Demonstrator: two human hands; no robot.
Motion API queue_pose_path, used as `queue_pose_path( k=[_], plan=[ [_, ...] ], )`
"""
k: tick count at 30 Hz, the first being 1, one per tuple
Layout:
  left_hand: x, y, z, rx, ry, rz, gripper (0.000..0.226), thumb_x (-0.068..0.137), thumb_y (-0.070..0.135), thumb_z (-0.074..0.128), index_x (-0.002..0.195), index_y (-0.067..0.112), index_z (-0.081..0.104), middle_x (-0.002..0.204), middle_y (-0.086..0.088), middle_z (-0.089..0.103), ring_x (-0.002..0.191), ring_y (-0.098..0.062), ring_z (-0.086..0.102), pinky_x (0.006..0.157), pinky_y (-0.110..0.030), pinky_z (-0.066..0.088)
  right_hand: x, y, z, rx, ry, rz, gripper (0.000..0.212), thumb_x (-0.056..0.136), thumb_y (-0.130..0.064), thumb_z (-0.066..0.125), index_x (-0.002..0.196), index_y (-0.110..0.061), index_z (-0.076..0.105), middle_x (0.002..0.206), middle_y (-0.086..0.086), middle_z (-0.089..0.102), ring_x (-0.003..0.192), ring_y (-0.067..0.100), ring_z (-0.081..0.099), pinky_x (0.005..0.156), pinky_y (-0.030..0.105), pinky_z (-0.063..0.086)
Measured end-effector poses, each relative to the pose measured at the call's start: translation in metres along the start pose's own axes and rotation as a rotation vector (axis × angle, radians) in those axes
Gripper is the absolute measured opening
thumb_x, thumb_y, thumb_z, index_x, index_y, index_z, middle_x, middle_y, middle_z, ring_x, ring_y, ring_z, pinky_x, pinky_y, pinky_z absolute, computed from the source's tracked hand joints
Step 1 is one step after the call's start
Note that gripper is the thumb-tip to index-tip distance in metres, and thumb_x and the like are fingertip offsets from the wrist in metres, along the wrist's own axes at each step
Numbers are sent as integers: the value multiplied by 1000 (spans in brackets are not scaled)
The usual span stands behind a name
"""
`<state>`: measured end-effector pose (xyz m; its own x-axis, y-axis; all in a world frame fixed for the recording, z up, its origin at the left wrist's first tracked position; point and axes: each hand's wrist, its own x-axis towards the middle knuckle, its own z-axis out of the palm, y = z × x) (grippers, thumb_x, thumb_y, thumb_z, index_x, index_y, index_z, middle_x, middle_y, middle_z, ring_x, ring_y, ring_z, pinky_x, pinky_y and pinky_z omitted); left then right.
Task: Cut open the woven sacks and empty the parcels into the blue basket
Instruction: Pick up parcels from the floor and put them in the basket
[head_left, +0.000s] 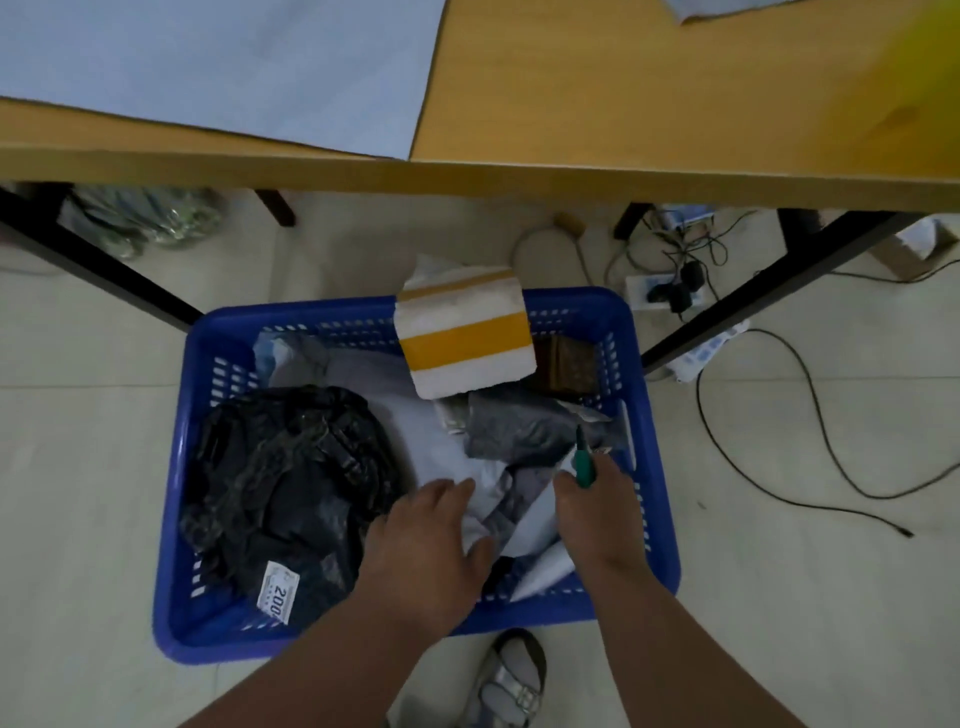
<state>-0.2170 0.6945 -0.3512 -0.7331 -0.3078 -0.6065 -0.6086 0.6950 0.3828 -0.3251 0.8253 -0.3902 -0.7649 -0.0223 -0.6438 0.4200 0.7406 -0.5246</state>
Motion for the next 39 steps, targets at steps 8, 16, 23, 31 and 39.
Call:
queue_pose_path(
  k=[8,16,23,31,39],
  plan=[
    [1,-10,55,135,-208,174,66,93,50,44,151,33,18,152,7,30,138,-21,30,111,-41,31,-3,61,21,-218,-61,51,9,93,-19,50,95,-10,54,99,15,60,80,26,51,69,35,41],
    [0,-33,120,279,-406,34,70,91,61,43,150,33,18,159,6,14,147,-20,5,115,-50,20,1,91,10,-290,201,5,25,93,-13,48,116,-8,56,121,12,49,98,32,55,80,40,43],
    [7,-21,162,332,-230,-119,53,93,58,39,140,34,35,150,5,33,145,-21,13,108,-59,23,8,116,10,-539,-118,-190,21,93,-23,48,111,-18,58,112,2,56,91,21,55,72,29,42],
    [-41,-58,192,407,-175,-113,48,54,58,83,87,26,69,83,5,69,77,-31,67,68,-61,49,14,129,-24,-246,171,-121,64,90,-17,61,147,-22,33,148,7,27,106,33,55,86,41,44],
    [-117,-137,232,185,211,-180,39,74,59,40,96,30,53,98,5,65,75,-24,68,62,-55,52,4,139,20,-379,-309,137,12,94,-26,53,101,-16,52,80,3,56,68,22,55,56,31,40]
  ],
)
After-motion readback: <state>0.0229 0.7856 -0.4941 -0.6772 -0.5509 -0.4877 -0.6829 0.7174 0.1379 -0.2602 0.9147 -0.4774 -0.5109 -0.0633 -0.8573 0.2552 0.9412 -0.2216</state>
